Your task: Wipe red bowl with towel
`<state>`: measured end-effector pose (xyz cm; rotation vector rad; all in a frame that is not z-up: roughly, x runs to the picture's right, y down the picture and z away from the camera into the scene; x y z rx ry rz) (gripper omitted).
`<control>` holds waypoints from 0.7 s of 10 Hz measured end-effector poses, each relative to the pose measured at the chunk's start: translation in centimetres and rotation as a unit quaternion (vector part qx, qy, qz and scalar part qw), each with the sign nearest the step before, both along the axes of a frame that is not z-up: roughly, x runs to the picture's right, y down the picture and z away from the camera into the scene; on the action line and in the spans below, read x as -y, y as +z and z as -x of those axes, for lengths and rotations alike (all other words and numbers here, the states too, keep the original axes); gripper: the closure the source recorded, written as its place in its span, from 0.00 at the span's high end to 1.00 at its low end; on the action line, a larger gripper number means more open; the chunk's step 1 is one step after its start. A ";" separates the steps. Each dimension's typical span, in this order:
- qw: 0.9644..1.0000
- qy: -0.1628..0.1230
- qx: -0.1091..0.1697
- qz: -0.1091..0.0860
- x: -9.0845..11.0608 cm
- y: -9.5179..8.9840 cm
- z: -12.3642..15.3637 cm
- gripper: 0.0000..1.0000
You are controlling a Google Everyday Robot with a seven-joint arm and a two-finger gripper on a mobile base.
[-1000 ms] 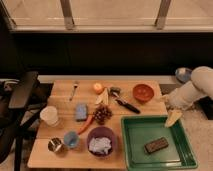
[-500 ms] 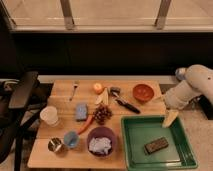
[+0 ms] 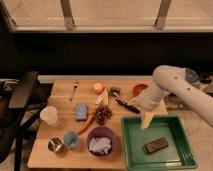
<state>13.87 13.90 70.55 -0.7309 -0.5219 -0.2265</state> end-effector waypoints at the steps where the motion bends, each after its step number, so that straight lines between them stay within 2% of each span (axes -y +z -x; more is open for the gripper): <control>1: 1.000 -0.014 0.012 -0.006 -0.4 -0.2 2.5 0.80; 2: 0.999 -0.026 0.020 -0.014 -1.0 -0.5 5.1 0.80; 4: 0.999 -0.036 0.028 -0.024 -1.8 -1.0 7.8 0.80; 7: 0.999 -0.035 0.027 -0.025 -1.9 -1.0 7.8 0.80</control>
